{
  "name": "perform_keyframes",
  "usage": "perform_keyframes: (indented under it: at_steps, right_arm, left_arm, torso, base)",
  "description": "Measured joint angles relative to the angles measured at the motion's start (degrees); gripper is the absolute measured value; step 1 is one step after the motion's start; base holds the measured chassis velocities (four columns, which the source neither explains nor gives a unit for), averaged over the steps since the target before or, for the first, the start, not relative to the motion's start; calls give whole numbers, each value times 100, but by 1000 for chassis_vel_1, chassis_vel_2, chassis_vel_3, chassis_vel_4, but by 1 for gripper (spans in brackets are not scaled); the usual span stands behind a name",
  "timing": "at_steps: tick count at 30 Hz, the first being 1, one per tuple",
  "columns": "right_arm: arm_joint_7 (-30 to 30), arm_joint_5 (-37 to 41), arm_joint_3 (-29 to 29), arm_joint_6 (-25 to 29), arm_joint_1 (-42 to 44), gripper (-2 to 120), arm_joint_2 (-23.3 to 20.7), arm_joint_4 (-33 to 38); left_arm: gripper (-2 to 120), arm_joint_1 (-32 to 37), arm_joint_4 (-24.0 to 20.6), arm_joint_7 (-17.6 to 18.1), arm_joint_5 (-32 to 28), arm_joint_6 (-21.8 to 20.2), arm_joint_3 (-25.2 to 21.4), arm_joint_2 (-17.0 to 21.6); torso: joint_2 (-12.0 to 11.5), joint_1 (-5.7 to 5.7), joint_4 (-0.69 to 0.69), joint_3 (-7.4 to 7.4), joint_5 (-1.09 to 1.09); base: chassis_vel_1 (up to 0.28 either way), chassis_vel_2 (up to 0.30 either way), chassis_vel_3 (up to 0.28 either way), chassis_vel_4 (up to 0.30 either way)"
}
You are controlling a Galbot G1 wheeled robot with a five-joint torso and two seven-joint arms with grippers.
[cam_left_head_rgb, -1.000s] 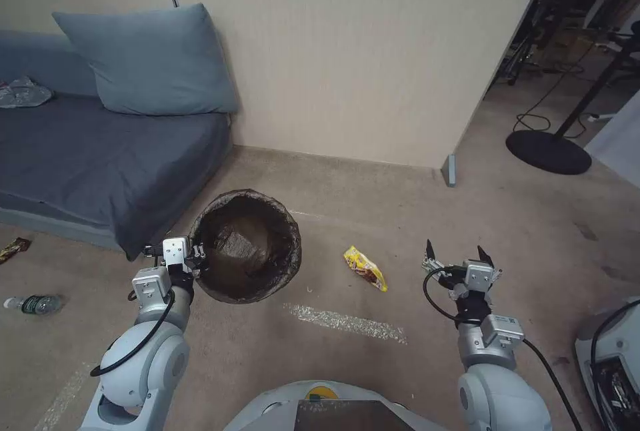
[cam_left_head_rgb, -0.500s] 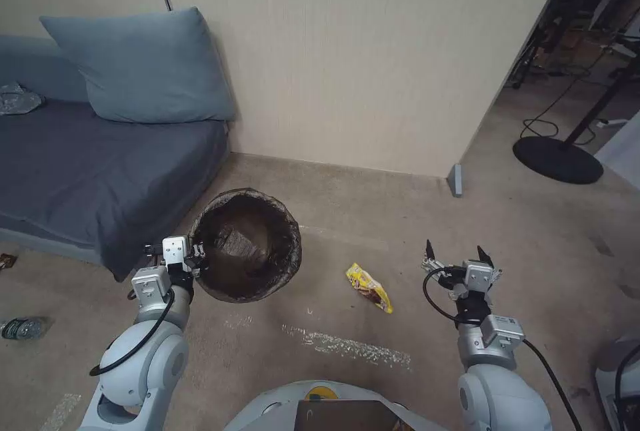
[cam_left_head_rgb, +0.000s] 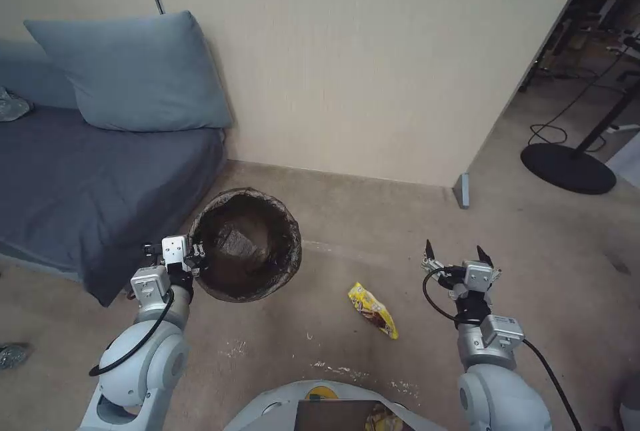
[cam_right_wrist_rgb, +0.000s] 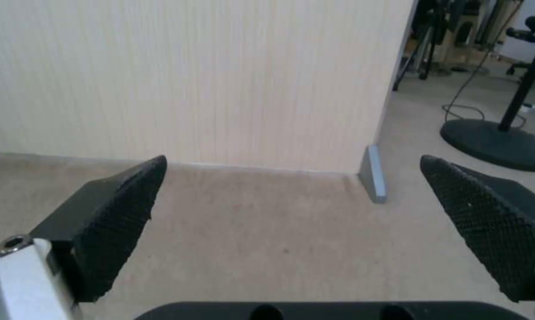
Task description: Pick up the trash bin, then pick up the garbage from the floor and place it into the trash bin.
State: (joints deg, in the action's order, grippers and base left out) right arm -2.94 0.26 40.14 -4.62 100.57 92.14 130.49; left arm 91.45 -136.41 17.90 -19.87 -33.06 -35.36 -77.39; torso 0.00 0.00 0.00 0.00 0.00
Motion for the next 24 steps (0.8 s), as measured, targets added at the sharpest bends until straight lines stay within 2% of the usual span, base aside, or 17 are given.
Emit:
perform_keyframes:
  at_steps: [5, 12, 20, 24]
  right_arm:
    - [113, 23, 76, 10, -64, 100, 0, -58]
    - [429, 302, 170, -243, -239, 100, -35, -207]
    - [696, 820, 22, -540, -350, 100, -993, -516]
    - [800, 980, 8, -624, -350, 100, -1204, -553]
  left_arm:
    - [2, 14, -30, 1, -6, -6, -18, 10]
    - [2, 45, -116, 4, -35, -28, -51, 42]
    - [2, 102, -224, 12, -62, -67, -73, 73]
    - [2, 124, -250, 17, -68, -83, -75, 70]
  torso:
    - [0, 0, 0, 0, 0]
    - [0, 0, -1, -1, 2]
    - [0, 0, 1, 0, 1]
    - [0, 0, 0, -1, 1]
  base:
    - [-37, 37, 43, -52]
    - [0, 0, 0, 0]
    - [0, 0, 0, 0]
    - [0, 0, 0, 0]
